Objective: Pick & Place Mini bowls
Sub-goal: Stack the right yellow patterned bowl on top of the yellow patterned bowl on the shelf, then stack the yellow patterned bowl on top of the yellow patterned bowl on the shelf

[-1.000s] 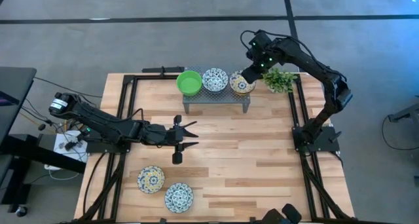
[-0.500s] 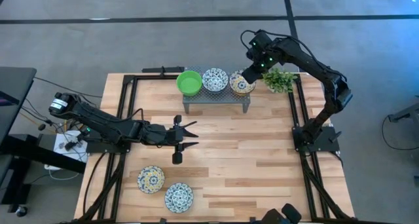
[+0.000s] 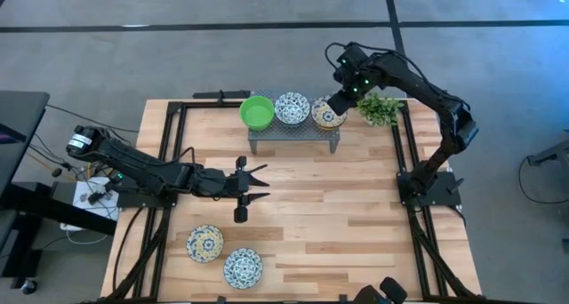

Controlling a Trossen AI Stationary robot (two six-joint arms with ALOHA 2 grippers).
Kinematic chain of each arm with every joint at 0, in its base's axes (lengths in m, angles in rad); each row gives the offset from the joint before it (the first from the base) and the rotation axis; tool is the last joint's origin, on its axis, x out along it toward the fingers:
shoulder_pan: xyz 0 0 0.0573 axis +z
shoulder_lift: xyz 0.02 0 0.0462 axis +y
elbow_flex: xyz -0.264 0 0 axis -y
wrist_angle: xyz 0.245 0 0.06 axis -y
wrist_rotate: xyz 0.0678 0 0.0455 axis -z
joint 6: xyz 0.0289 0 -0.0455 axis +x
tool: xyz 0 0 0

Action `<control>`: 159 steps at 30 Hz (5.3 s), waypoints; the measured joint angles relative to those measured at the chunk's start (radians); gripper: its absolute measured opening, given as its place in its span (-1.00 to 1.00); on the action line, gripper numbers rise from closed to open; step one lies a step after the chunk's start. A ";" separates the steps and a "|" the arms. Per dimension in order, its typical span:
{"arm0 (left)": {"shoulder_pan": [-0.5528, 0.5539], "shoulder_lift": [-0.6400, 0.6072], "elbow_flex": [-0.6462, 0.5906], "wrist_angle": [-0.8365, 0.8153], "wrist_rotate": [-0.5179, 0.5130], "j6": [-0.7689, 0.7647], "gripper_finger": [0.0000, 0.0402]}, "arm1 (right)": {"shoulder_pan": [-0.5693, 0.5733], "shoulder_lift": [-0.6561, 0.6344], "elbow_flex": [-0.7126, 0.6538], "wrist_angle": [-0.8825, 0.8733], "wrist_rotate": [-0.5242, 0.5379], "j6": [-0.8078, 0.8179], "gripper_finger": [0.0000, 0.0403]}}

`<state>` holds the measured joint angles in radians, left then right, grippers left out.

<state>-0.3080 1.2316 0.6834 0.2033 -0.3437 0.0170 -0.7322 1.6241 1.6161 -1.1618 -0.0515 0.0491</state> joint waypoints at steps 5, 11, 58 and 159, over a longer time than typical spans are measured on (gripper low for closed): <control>0.000 0.000 0.000 0.000 0.000 0.000 -0.42 | 0.003 0.000 -0.005 0.008 0.000 -0.011 -0.62; -0.001 0.000 0.000 0.000 0.013 0.000 -0.42 | 0.009 -0.008 0.044 -0.016 0.000 -0.049 -0.62; -0.157 -0.002 0.013 -0.988 0.517 -0.801 -0.07 | 0.776 -0.035 -0.375 0.575 -0.029 -0.508 -0.62; 0.243 -0.001 0.095 -0.560 0.289 -1.013 -0.75 | 0.868 0.266 -0.320 1.026 -0.013 -1.121 -0.86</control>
<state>-0.0651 1.2303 0.7780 -0.3572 -0.0548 -0.9961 0.1360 1.8900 1.2961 -0.1360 -0.0641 -1.0718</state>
